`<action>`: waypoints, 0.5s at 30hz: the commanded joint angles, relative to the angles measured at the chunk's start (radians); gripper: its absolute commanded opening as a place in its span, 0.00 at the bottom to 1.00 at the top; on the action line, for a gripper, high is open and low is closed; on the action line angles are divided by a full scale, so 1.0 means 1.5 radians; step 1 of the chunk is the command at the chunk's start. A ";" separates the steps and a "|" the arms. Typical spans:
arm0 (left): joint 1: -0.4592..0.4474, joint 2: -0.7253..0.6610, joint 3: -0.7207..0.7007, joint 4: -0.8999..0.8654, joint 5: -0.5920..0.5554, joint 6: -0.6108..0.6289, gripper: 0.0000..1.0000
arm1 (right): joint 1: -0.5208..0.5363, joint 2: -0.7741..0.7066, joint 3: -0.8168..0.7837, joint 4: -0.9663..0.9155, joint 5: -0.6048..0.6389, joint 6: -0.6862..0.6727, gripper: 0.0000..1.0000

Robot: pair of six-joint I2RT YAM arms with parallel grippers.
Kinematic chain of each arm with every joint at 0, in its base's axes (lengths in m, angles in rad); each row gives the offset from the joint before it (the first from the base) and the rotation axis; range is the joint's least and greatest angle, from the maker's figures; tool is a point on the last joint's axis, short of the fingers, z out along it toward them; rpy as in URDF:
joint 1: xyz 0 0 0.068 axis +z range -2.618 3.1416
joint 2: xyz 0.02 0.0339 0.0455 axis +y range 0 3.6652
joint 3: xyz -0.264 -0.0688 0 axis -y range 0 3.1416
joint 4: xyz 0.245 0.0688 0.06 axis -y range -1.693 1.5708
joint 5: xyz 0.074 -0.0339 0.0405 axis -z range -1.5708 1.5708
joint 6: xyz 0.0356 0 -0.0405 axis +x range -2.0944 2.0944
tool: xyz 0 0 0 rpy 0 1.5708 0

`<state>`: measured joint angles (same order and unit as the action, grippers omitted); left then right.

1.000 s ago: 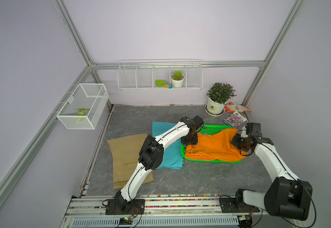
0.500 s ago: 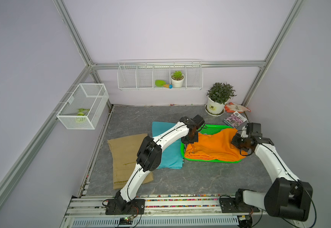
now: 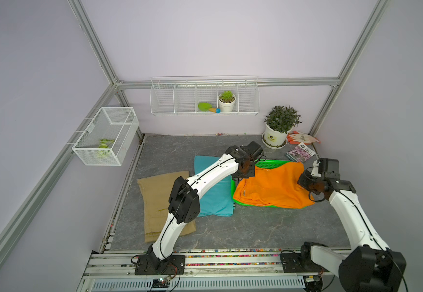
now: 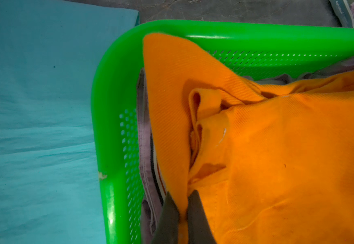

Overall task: Put the folded long pants in the basket
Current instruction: Adjust the long pant in the basket.

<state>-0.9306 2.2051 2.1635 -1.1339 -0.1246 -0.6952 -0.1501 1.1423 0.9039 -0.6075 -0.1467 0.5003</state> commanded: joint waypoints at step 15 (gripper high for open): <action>0.002 0.018 -0.027 0.035 -0.067 -0.036 0.00 | -0.024 0.080 0.034 0.063 0.045 0.027 0.00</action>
<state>-0.9306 2.2356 2.1544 -1.1225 -0.1867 -0.7292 -0.1715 1.2560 0.9314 -0.5720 -0.1055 0.5266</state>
